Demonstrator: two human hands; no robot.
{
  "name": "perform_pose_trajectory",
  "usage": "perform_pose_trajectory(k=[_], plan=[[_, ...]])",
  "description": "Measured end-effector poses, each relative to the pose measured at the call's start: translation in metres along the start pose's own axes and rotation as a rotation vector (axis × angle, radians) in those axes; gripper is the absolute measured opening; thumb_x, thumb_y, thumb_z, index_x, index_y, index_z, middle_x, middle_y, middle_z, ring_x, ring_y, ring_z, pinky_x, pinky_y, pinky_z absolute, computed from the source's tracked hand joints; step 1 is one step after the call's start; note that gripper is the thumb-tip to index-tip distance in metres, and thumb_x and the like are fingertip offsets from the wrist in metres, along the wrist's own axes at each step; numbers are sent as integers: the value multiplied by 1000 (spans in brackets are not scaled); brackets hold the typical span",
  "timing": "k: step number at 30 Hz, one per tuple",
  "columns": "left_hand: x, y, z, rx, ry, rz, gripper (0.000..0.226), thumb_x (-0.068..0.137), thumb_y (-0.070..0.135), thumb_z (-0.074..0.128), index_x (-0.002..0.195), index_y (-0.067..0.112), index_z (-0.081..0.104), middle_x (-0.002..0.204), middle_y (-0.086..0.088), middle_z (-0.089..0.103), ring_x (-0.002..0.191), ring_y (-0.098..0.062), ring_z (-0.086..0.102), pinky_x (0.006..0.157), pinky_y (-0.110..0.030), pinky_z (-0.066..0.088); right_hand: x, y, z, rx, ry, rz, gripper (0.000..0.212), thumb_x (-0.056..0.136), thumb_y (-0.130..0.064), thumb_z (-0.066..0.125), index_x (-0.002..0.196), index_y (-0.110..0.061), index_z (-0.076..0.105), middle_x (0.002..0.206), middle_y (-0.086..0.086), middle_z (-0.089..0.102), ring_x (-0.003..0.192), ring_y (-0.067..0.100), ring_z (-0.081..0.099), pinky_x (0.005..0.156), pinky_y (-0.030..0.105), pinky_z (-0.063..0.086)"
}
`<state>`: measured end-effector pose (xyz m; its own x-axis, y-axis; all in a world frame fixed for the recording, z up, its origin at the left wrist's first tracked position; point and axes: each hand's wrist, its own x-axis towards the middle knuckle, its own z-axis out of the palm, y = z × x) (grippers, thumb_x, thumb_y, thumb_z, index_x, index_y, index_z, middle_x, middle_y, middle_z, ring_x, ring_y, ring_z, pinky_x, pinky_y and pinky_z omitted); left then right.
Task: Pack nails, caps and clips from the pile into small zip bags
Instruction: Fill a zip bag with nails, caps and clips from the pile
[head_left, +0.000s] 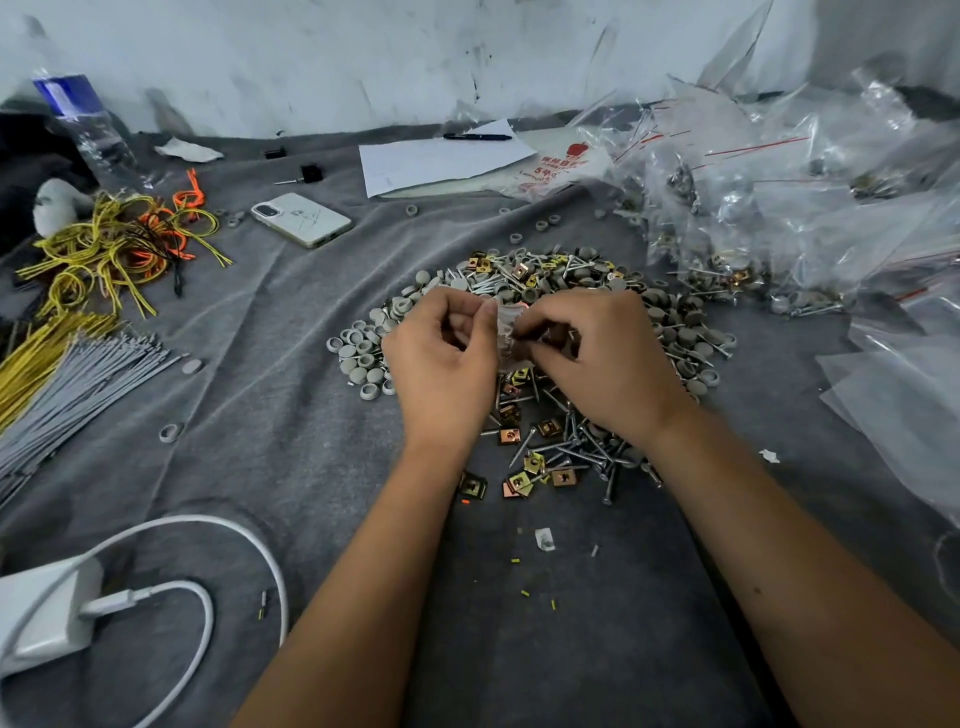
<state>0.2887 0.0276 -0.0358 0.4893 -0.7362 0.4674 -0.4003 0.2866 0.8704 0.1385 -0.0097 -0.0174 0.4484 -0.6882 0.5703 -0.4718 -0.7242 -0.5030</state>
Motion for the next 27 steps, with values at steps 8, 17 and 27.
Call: perform_pose_trajectory(k=[8,17,27], plan=[[5,-1,-5,12,191,-54,20,95,15,70,78,25,65,69,0,65,67,-31,66,60,-43,56,0,6,-1,-4,-50,53,11,87,-31,81,86,-22,74,79,-17,65,75,-6,61,69,5,39],[8,-2,-8,-28,284,-130,13,94,17,71,82,13,70,73,-8,69,70,-34,69,67,-50,59,-1,9,1,-143,-418,36,17,82,-30,83,96,-33,73,92,-20,59,87,5,58,77,28,47],[9,1,-9,-16,277,-164,13,95,16,71,82,15,69,76,-11,71,73,-34,70,71,-51,59,-3,0,7,-216,-465,10,4,98,-30,63,98,-27,65,103,-13,59,99,13,59,89,40,52]])
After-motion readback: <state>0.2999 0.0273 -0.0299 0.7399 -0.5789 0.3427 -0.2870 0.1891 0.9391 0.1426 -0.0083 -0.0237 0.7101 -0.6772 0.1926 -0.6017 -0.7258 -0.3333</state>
